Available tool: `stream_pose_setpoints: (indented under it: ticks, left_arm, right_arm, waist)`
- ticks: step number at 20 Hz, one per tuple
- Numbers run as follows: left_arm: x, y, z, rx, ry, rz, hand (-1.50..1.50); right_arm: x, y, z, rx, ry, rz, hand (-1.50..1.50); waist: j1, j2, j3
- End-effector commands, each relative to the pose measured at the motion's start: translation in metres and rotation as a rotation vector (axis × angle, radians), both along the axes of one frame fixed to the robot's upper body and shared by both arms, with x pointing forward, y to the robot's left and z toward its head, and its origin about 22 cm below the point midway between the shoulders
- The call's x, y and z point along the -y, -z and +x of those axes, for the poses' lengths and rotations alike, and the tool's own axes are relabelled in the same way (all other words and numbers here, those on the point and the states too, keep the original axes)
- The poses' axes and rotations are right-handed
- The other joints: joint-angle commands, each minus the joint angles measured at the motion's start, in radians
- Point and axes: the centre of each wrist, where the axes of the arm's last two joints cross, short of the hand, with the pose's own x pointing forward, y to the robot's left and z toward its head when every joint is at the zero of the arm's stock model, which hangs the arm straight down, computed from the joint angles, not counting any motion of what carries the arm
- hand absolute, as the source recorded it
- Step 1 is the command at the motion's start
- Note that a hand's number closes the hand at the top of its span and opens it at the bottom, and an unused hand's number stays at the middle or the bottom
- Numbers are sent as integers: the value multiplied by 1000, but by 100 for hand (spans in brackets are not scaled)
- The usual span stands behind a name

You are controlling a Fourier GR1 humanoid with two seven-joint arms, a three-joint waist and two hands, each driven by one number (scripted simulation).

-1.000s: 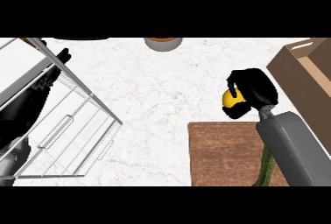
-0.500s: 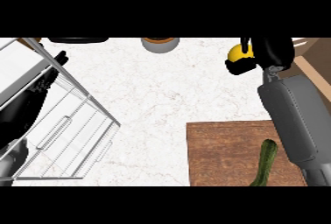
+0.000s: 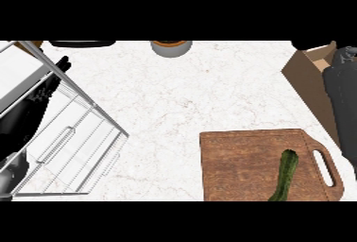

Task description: Pick the lemon from the cutting board and place it in the cardboard box

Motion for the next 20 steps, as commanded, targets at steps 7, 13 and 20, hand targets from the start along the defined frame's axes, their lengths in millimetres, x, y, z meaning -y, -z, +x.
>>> stream_pose_setpoints:
  ticks: [7, 13, 20]
  left_arm:
    - [6, 41, 0, -193, 14, 4, 0]
    - [16, 43, -1, -193, 17, -9, 0]
    - [7, 39, -2, -185, 11, 4, 0]
  right_arm:
    - [109, -8, -8, -130, 164, -21, 150]
    - [139, 33, -12, -431, 164, 107, 150]
    - [210, 36, -45, -643, 138, 127, 150]
  waist:
    - [-4, 25, -15]
    - [-5, 27, -14]
    - [5, 27, -14]
